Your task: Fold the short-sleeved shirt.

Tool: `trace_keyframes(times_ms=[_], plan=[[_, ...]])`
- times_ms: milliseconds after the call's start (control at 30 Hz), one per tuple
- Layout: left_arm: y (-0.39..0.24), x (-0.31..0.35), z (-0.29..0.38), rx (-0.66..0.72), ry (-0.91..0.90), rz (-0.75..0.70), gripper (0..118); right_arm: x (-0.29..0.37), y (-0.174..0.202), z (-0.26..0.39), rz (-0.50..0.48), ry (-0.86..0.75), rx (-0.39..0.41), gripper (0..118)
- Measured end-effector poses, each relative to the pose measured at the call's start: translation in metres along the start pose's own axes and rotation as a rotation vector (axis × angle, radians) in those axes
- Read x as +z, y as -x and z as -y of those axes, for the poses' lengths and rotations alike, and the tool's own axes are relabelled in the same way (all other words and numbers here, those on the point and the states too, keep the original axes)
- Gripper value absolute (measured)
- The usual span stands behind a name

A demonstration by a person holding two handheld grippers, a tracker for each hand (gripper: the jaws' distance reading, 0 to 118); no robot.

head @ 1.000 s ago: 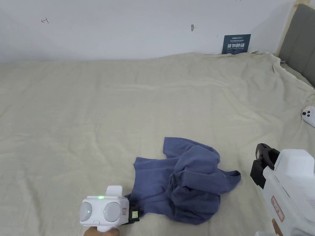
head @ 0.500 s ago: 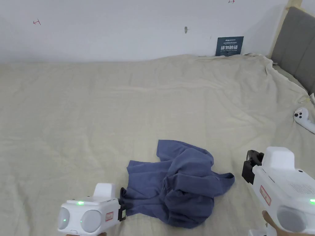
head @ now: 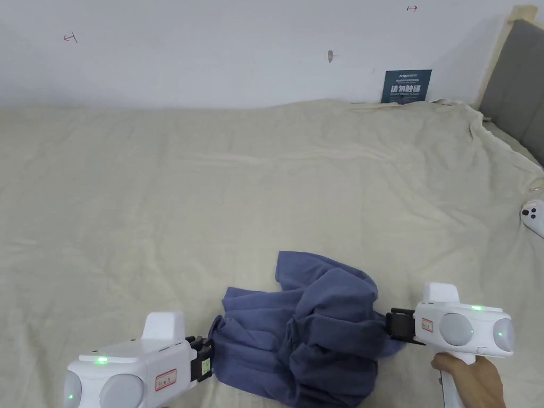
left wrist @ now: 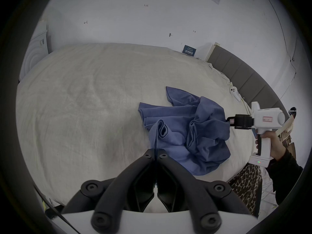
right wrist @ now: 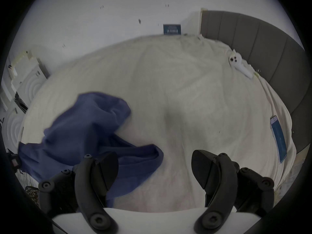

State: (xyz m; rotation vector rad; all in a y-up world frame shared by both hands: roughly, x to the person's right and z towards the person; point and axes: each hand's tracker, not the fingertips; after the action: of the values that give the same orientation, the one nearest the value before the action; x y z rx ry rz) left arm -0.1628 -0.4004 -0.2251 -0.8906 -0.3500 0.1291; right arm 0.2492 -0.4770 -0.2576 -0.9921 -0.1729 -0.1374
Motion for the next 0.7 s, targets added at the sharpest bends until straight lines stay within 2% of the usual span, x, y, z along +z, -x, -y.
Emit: trace_keyframes(times_ms=[100,167,200,267,333,400,567,700], plan=[[0.002,0.0,0.0,0.001,0.003,0.002,0,-0.014,0.0,0.003,0.017,0.018,-0.018,81],[0.004,-0.002,0.0,0.002,0.004,0.001,0,-0.015,0.003,0.004,0.007,0.027,-0.01,78],[0.005,-0.002,0.0,0.005,0.005,0.001,0,-0.012,0.008,0.007,0.007,0.026,0.002,67],[0.006,-0.002,0.001,0.009,0.005,0.0,0,-0.01,0.016,0.008,-0.002,0.018,0.042,54],[0.007,-0.002,0.001,0.013,0.006,0.0,0,-0.011,0.017,0.006,-0.027,0.012,0.088,34],[0.007,-0.002,0.002,0.016,0.005,0.0,0,-0.006,0.02,0.006,-0.062,0.009,0.108,7],[0.012,0.001,0.003,0.046,-0.01,0.018,0,0.043,0.027,0.006,-0.099,-0.12,0.119,7],[0.02,0.009,-0.003,0.103,-0.04,0.061,0,0.094,0.027,-0.003,-0.169,-0.211,0.075,7]])
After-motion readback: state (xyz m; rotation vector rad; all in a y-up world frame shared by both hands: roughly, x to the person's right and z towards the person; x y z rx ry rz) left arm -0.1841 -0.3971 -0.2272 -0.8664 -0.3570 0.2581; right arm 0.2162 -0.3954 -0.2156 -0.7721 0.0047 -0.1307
